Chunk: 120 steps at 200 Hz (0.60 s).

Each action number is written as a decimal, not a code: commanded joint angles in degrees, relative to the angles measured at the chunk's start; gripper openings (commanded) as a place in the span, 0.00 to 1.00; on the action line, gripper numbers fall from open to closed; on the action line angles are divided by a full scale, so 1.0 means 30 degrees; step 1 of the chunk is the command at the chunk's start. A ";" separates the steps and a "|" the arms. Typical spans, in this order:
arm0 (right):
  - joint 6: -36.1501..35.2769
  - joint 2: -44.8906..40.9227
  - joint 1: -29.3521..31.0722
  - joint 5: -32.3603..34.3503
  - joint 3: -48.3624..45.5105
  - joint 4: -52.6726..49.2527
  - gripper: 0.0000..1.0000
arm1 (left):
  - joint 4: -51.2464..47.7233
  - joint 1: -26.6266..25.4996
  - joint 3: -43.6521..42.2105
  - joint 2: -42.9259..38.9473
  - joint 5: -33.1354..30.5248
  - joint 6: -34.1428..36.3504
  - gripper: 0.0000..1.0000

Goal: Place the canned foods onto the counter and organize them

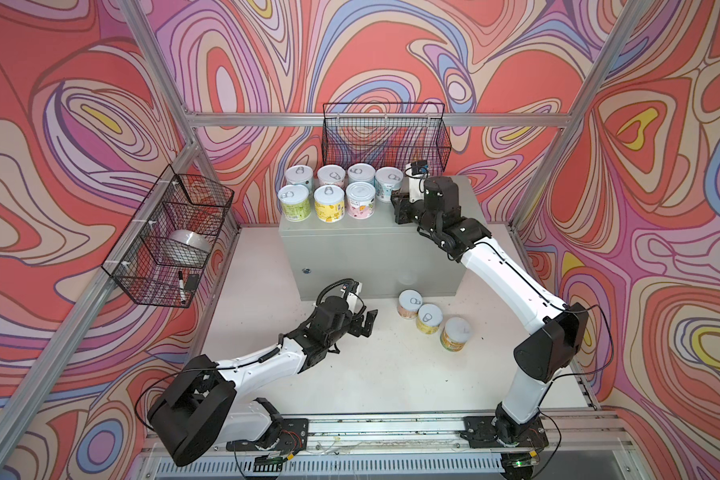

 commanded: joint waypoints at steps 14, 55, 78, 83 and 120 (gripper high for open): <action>0.0256 0.0689 -0.0086 0.1289 0.0474 -0.0029 0.28 | 0.0392 0.0152 0.0236 0.0091 0.0071 -0.0146 1.00; 0.0375 0.1490 -0.0104 0.1699 0.1260 0.0028 0.30 | 0.0171 0.0206 0.0200 -0.0099 -0.0123 -0.0061 1.00; 0.0455 0.1733 -0.0106 0.1921 0.1485 0.0058 0.30 | 0.0038 0.0211 0.0148 -0.0274 -0.0207 -0.0010 1.00; 0.0489 0.1715 -0.0089 0.1943 0.1483 0.0058 0.30 | -0.0009 0.0196 0.0134 -0.0332 -0.0207 0.0002 1.00; 0.0540 0.0643 -0.0089 0.2307 0.0320 0.0920 0.30 | 0.0151 0.0210 -0.0071 -0.0495 -0.0345 0.0132 1.00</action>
